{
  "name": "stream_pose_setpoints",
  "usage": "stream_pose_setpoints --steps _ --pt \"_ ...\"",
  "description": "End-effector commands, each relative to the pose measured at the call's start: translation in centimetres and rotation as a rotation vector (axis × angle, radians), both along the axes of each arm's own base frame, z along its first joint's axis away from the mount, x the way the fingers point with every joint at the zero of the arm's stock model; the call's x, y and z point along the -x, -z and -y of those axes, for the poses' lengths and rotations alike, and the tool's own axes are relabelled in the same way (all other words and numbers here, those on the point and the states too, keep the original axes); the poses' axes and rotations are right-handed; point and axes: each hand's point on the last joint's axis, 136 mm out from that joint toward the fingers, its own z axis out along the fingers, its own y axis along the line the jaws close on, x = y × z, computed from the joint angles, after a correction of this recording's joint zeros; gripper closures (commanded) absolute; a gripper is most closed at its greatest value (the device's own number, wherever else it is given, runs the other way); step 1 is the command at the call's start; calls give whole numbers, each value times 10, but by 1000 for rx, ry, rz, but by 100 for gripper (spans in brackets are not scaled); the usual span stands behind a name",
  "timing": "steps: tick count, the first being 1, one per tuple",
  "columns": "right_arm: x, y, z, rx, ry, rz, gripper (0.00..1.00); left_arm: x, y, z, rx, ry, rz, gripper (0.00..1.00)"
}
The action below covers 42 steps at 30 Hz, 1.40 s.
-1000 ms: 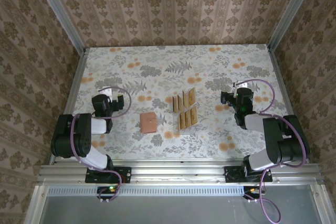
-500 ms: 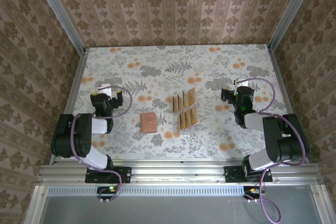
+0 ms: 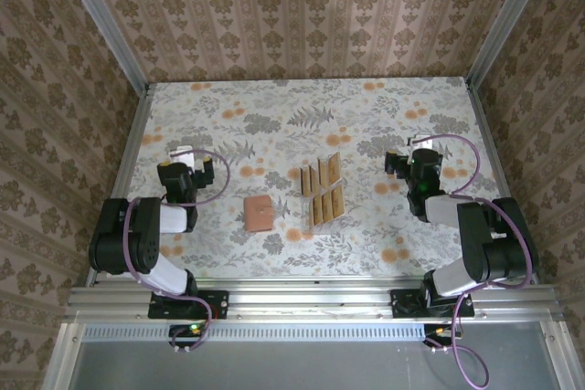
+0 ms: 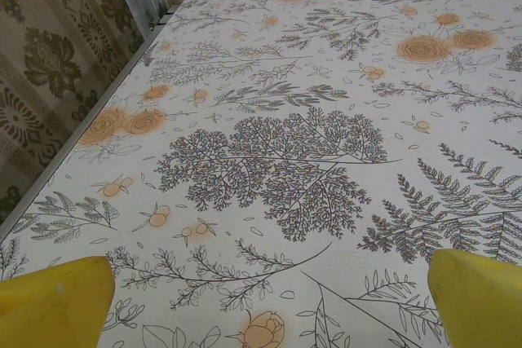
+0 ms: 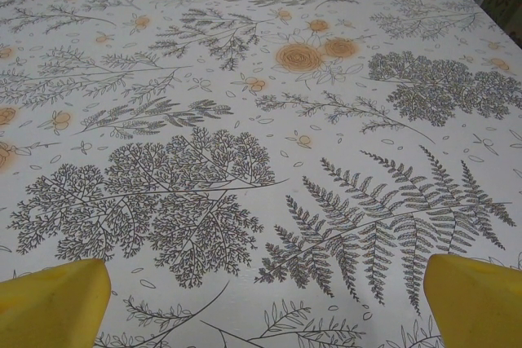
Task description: Put the credit cards into the card holder
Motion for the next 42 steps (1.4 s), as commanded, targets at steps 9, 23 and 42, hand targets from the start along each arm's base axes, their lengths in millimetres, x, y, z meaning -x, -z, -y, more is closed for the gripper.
stream_pose_setpoints --steps 9,23,42 --pt "-12 -13 2 -1 15 10 0 -7 -9 -1 -15 -1 33 0" --pt "15 -107 17 -47 125 22 0 5 -69 -8 -20 -64 49 0" --pt "65 -130 -91 -367 -148 -235 1 68 -134 59 290 -13 -178 0"
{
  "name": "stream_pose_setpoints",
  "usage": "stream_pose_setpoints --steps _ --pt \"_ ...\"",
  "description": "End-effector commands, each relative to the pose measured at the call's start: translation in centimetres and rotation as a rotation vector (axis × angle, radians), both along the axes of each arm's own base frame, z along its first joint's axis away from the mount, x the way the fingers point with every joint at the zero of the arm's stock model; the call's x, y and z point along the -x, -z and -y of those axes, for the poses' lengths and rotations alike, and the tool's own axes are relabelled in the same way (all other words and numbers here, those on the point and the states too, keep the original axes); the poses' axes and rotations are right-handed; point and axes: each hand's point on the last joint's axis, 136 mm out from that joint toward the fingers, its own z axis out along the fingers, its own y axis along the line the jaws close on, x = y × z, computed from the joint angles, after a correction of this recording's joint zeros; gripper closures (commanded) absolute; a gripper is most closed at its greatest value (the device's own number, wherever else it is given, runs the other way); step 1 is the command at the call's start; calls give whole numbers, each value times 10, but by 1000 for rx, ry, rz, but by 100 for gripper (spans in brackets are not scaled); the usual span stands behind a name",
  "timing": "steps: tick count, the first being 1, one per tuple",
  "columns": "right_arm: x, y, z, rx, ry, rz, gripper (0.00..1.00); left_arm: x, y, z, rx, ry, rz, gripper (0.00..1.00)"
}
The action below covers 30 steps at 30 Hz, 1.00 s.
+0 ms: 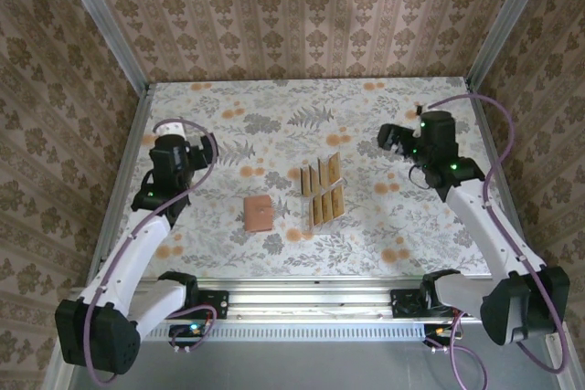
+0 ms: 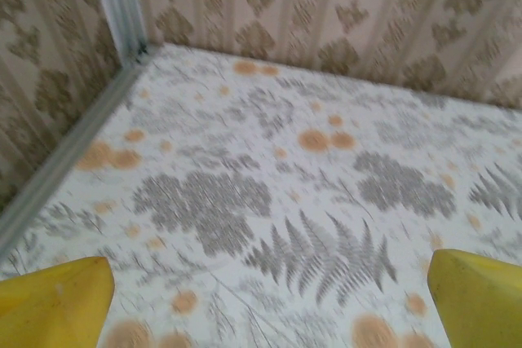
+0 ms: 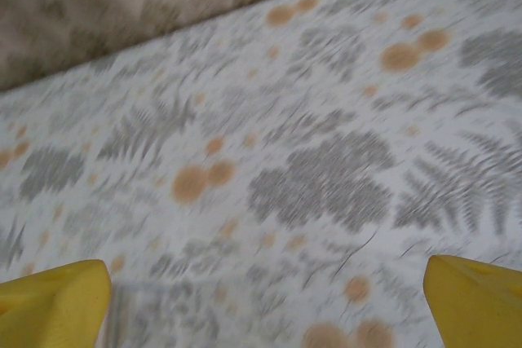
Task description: Put the credit cards into the card holder
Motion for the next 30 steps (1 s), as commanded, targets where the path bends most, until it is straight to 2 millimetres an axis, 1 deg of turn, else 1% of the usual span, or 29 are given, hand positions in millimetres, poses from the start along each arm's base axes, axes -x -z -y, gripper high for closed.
stream_pose_setpoints --steps 1,3,4,7,9,11,12,14,18,22,26,30 --pt "35 10 -28 18 -85 -90 1 22 21 12 38 26 -152 0" --pt "49 18 -42 34 -121 -117 2 27 31 24 60 70 -192 0" --pt "59 26 -49 42 -137 -138 2 30 36 31 74 86 -218 0" --pt "87 48 -63 64 -179 -205 3 41 52 51 110 148 -292 0" --pt "101 58 -71 80 -214 -229 3 50 63 62 115 182 -330 0" --pt "118 69 -78 125 -253 -261 3 59 74 67 110 201 -359 0" --pt "124 74 -80 146 -264 -271 3 61 78 67 111 197 -366 0" --pt "135 85 -84 186 -280 -280 3 69 87 75 109 227 -378 0" --pt "148 100 -97 179 -322 -304 3 76 99 77 114 227 -395 0" --pt "154 113 -106 178 -340 -322 4 80 110 80 111 229 -412 0" --pt "160 122 -110 194 -351 -324 3 83 116 90 114 256 -431 0" --pt "166 129 -108 197 -357 -331 4 85 120 100 104 280 -442 0"
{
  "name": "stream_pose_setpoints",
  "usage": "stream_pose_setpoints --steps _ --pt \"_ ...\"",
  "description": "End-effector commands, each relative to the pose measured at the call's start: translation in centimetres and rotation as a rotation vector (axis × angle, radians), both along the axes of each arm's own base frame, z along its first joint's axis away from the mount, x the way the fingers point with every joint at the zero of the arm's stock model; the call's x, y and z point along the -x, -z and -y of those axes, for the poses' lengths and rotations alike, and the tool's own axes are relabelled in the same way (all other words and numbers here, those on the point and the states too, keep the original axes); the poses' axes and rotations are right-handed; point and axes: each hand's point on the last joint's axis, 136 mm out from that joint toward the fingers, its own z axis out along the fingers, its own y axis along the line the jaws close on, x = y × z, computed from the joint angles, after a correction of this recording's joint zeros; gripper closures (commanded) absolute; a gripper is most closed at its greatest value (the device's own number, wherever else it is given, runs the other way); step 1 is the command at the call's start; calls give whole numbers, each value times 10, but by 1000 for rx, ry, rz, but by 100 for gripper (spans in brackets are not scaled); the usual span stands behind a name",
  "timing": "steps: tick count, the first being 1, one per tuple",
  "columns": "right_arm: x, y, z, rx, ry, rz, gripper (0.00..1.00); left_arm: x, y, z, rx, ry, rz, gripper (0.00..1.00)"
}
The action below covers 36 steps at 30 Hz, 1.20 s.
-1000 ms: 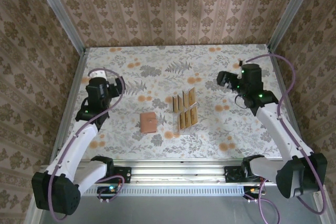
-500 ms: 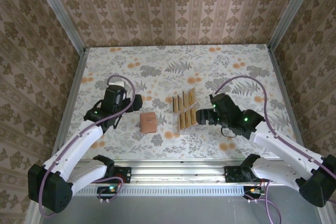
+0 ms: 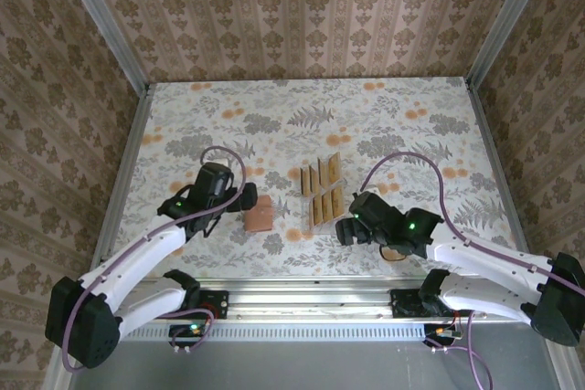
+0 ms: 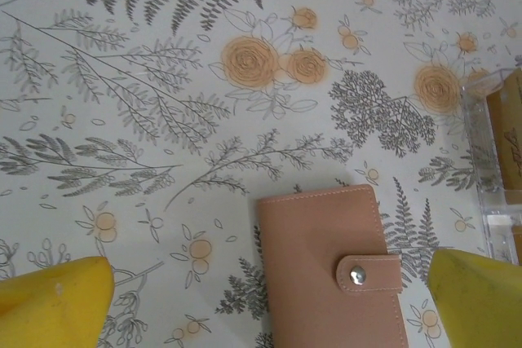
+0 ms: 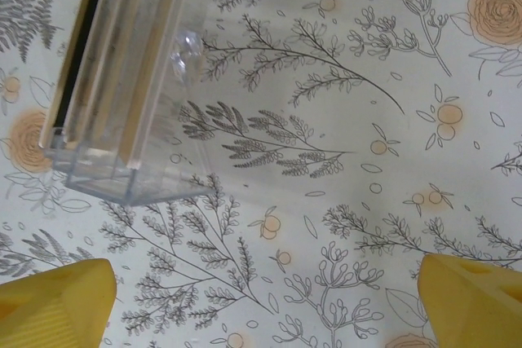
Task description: Put the credit cards into the card holder
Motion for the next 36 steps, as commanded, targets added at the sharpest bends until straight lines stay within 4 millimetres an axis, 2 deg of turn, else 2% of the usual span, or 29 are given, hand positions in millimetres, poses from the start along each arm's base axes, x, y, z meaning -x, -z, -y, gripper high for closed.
stream_pose_setpoints --steps 1,7,11,20,25,31,36 --pt "1 4 4 -7 37 21 5 2 5 9 11 3 -10 0" --pt "18 23 6 -32 29 -9 8 -1 11 20 13 10 -15 0" --pt "20 34 -4 -74 22 -11 9 -5 11 28 4 21 -10 0" --pt "6 42 -37 -100 16 31 8 -15 10 40 2 31 -7 0" --pt "-8 47 -36 -103 106 80 8 -18 14 47 12 37 -15 0" --pt "-24 40 -32 -116 201 153 8 -25 18 57 12 57 -28 0" --pt "-34 41 -33 -82 238 177 7 -34 24 67 15 67 -39 0"
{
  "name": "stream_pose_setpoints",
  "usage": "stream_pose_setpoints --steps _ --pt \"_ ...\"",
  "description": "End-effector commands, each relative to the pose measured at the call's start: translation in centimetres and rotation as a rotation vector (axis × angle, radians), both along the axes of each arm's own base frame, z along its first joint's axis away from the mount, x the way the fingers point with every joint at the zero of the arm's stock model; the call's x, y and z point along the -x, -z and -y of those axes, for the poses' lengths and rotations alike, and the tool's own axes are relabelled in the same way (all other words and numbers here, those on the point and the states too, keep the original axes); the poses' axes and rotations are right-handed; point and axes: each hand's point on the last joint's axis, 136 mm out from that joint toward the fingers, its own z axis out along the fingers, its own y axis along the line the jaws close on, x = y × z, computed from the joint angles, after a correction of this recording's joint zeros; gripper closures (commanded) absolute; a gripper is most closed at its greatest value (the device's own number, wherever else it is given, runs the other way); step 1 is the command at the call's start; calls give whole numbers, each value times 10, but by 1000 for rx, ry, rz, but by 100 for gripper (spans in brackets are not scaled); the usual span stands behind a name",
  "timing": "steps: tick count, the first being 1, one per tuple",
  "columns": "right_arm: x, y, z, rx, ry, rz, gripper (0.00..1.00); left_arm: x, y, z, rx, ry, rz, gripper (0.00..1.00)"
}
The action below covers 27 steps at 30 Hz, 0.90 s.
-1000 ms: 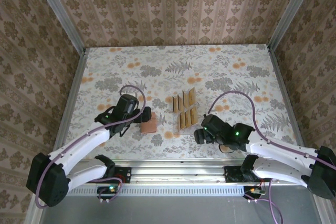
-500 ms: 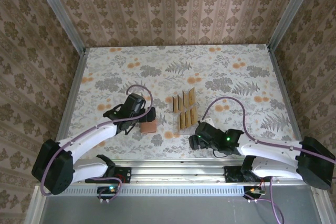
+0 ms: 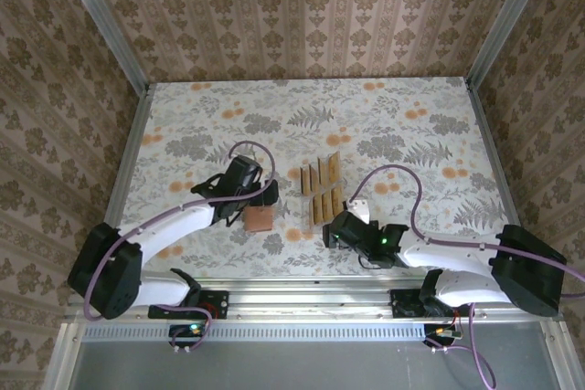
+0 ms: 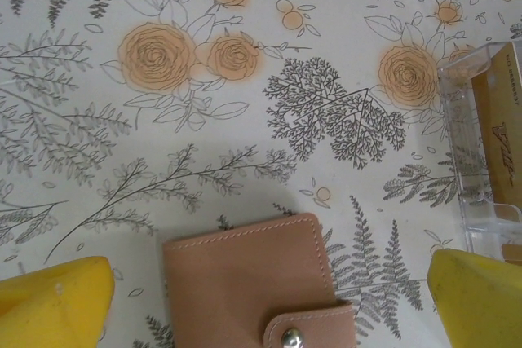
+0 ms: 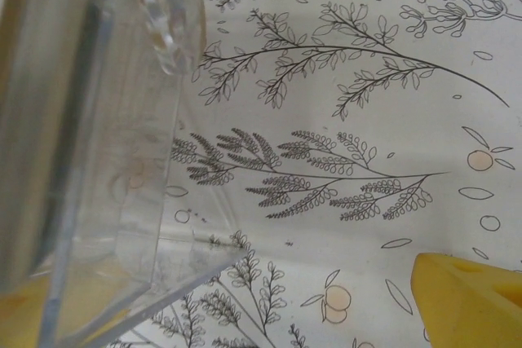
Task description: Put the credit cards into the card holder
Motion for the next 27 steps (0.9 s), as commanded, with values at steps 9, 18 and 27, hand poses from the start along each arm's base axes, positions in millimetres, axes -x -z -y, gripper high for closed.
stream_pose_setpoints --steps 9,18,27 --pt "-46 -15 -5 -22 145 89 8 -23 -9 24 29 20 25 0" --pt "-93 -16 -5 -37 168 76 9 -31 -19 7 34 -18 45 0" --pt "-148 -9 -22 -15 147 51 10 -38 -21 -11 69 -61 42 0"
